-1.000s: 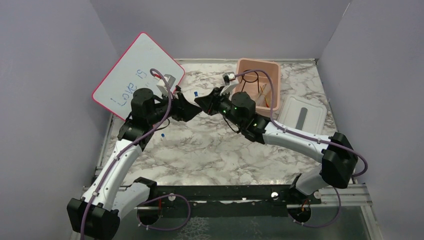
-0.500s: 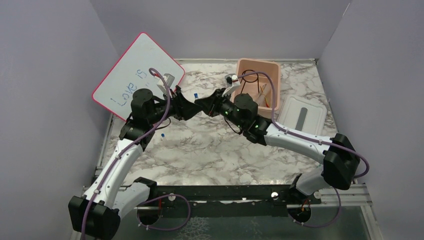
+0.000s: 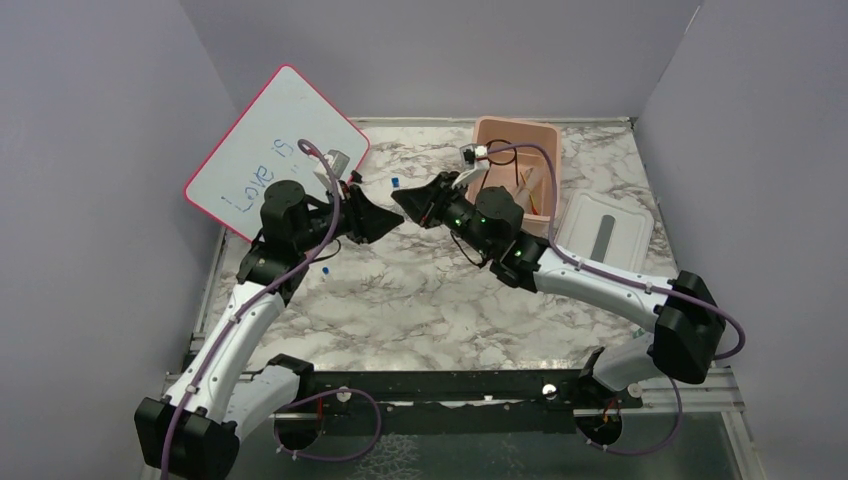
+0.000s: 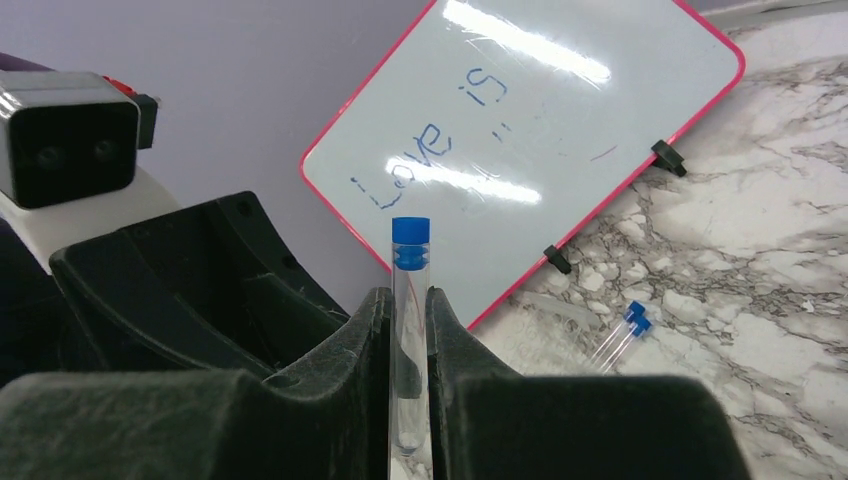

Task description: Organize the chemistry lab equipment

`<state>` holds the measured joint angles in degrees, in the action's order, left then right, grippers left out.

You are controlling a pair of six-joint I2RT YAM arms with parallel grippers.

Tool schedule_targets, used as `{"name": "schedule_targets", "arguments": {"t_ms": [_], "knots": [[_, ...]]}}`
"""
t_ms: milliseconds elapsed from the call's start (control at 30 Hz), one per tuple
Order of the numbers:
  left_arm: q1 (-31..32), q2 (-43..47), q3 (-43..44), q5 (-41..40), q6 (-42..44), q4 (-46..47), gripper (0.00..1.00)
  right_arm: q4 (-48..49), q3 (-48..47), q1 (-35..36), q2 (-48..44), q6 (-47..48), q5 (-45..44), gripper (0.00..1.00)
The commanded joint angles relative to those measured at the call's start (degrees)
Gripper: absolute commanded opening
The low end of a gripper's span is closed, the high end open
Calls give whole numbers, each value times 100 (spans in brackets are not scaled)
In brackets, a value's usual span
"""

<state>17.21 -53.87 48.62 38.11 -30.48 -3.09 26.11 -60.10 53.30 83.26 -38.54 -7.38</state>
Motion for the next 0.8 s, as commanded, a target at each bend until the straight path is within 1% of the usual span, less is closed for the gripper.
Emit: {"name": "schedule_targets", "arguments": {"t_ms": [0,67,133,200,300,367,533,567,667,700,767], "knots": [[-7,127,-18,-46,133,-176,47,175,-72,23,-254,-99,-596,14],[-7,195,-80,-80,92,-91,52,130,-94,23,-270,-47,-607,14],[-10,168,-146,70,-12,92,53,213,-73,23,-295,-84,-396,14],[-7,78,-141,169,-110,209,53,282,-56,23,-297,-163,-157,14],[-14,-40,-133,246,-257,358,50,352,-52,23,-299,-237,65,14],[-12,-77,-144,360,-376,571,49,389,-44,23,-296,-250,154,14],[-3,-59,-164,354,-481,742,48,437,-25,23,-266,-233,301,14],[-6,-61,-165,333,-491,755,47,450,-17,23,-267,-234,337,14],[-7,-108,-189,320,-506,815,40,514,27,23,-261,-240,439,14],[-3,-117,-202,320,-511,834,36,530,28,23,-267,-241,476,14],[-7,-137,-215,320,-512,874,26,544,41,23,-290,-241,533,14]]}}
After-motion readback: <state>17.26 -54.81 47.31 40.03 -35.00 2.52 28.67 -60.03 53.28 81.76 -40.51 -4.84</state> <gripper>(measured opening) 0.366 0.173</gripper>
